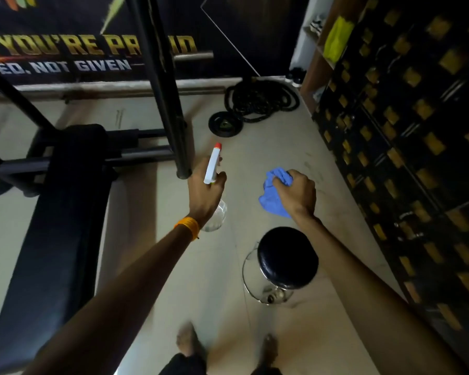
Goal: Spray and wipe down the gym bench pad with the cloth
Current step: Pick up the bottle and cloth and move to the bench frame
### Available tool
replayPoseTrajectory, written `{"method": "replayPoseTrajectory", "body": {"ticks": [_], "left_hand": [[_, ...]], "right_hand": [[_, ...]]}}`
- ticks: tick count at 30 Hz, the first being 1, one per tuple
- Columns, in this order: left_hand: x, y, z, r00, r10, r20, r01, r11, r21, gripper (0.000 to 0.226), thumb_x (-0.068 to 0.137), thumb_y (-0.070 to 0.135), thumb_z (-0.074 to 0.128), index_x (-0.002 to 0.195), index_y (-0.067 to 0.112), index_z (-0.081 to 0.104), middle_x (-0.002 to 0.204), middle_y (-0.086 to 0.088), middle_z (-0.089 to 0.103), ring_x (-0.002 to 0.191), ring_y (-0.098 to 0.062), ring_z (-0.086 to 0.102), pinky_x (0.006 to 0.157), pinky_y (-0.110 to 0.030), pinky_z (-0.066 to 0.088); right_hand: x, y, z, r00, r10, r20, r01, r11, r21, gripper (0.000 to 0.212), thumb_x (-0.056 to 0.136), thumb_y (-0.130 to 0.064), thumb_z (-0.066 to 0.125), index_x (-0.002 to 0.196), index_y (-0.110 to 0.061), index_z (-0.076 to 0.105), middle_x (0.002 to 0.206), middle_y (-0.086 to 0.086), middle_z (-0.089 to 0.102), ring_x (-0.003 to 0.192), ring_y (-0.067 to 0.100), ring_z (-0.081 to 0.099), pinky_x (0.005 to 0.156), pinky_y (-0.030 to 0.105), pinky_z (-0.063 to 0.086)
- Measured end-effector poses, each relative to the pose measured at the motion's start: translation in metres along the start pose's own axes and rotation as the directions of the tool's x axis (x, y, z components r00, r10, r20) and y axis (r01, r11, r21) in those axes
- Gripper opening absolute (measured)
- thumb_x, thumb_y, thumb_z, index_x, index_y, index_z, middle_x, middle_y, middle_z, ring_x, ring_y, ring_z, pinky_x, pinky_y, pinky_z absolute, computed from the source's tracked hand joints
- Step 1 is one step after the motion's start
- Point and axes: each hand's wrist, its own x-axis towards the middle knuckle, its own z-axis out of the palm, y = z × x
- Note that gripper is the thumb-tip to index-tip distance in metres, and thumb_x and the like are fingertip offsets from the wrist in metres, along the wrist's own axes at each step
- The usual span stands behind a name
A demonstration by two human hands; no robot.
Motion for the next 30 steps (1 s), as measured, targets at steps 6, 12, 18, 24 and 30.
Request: {"method": "replayPoseTrajectory", "body": {"ticks": [6, 12, 18, 24, 30], "left_hand": [[-0.055, -0.024, 0.108, 0.997, -0.063, 0.046, 0.061, 0.997, 0.037, 0.042, 0.089, 0.001, 0.065, 0.123, 0.025, 0.058, 0.097, 0.009, 0.066, 0.077, -0.022, 0.064, 0.075, -0.042, 0.061], [-0.089, -0.084, 0.191, 0.982, -0.167, 0.087, 0.165, 0.986, 0.031, 0.033, 0.094, 0.004, 0.065, 0.123, 0.016, 0.055, 0.088, 0.012, 0.065, 0.071, -0.014, 0.061, 0.072, -0.025, 0.052], [-0.107, -0.183, 0.254, 0.976, -0.199, 0.086, 0.195, 0.98, 0.046, 0.029, 0.099, 0.013, 0.065, 0.122, 0.021, 0.051, 0.086, 0.028, 0.06, 0.074, 0.002, 0.058, 0.069, -0.011, 0.046], [-0.115, -0.28, 0.302, 0.986, -0.164, 0.021, 0.163, 0.986, 0.041, 0.028, 0.099, 0.01, 0.063, 0.124, 0.016, 0.051, 0.075, 0.011, 0.058, 0.066, -0.012, 0.057, 0.063, -0.025, 0.049], [-0.119, -0.339, 0.341, 0.988, -0.153, -0.004, 0.153, 0.986, 0.059, 0.031, 0.099, 0.018, 0.06, 0.127, 0.011, 0.05, 0.073, 0.014, 0.054, 0.063, -0.004, 0.057, 0.058, -0.018, 0.048]], "right_hand": [[0.004, 0.132, -0.038, 0.994, 0.103, 0.023, -0.103, 0.995, 0.001, 0.024, 0.089, -0.034, 0.071, 0.088, -0.01, 0.066, 0.08, 0.002, 0.067, 0.072, 0.021, 0.058, 0.063, 0.028, 0.041], [0.017, 0.237, -0.02, 0.978, 0.201, 0.046, -0.203, 0.978, 0.041, 0.018, 0.088, -0.027, 0.07, 0.084, -0.01, 0.065, 0.076, -0.001, 0.066, 0.074, 0.024, 0.065, 0.061, 0.03, 0.046], [0.031, 0.331, 0.053, 0.98, 0.191, 0.048, -0.194, 0.977, 0.086, 0.017, 0.088, -0.025, 0.071, 0.084, -0.009, 0.066, 0.079, 0.002, 0.07, 0.07, 0.022, 0.064, 0.062, 0.038, 0.055], [0.047, 0.408, 0.128, 0.989, 0.134, 0.058, -0.143, 0.973, 0.18, 0.013, 0.09, -0.023, 0.071, 0.098, -0.012, 0.069, 0.087, -0.004, 0.071, 0.077, 0.014, 0.065, 0.068, 0.034, 0.053], [0.057, 0.473, 0.179, 0.997, 0.027, 0.077, -0.038, 0.989, 0.143, 0.048, 0.09, -0.036, 0.068, 0.135, -0.021, 0.062, 0.128, -0.004, 0.069, 0.118, 0.014, 0.065, 0.098, 0.032, 0.054]]}}
